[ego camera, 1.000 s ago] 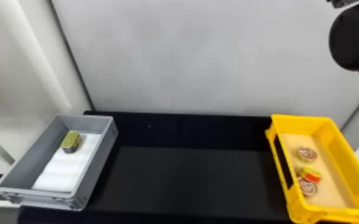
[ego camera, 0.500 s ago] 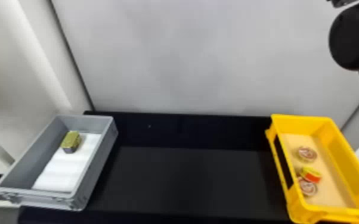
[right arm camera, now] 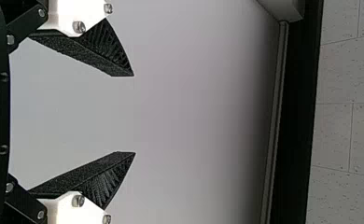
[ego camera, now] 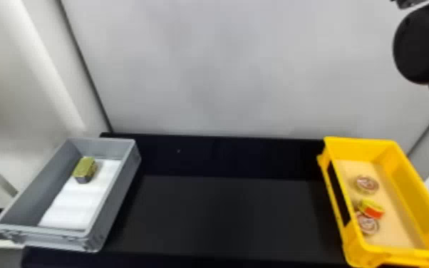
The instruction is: Pick up the round yellow can and place it in the yellow rectangular box
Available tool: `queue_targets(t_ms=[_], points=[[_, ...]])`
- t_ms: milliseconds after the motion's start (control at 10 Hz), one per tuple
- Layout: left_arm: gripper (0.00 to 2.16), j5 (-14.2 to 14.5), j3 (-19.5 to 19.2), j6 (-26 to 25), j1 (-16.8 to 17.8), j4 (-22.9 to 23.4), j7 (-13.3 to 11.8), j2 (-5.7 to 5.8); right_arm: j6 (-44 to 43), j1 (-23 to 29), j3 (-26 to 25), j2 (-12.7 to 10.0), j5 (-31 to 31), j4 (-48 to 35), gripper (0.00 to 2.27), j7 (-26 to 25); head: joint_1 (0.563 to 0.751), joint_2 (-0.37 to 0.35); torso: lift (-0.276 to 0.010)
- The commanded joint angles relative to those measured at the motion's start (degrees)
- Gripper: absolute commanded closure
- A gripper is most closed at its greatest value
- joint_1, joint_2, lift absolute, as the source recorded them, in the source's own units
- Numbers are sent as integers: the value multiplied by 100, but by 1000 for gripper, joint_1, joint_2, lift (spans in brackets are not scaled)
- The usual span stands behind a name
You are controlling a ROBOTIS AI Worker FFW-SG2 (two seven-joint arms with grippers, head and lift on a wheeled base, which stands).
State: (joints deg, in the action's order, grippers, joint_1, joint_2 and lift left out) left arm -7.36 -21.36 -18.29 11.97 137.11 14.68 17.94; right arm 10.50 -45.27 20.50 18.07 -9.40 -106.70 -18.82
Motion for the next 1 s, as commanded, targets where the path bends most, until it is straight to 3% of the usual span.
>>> queue_targets(t_ms=[0,900], points=[[105,-2,-1,0,-2,0,0,0,-4,0,8,-5,0,0,220,1,694,54,0],[105,6,8,0,16,0,0,0,-48,-8,17,-5,0,0,217,1,694,54,0]])
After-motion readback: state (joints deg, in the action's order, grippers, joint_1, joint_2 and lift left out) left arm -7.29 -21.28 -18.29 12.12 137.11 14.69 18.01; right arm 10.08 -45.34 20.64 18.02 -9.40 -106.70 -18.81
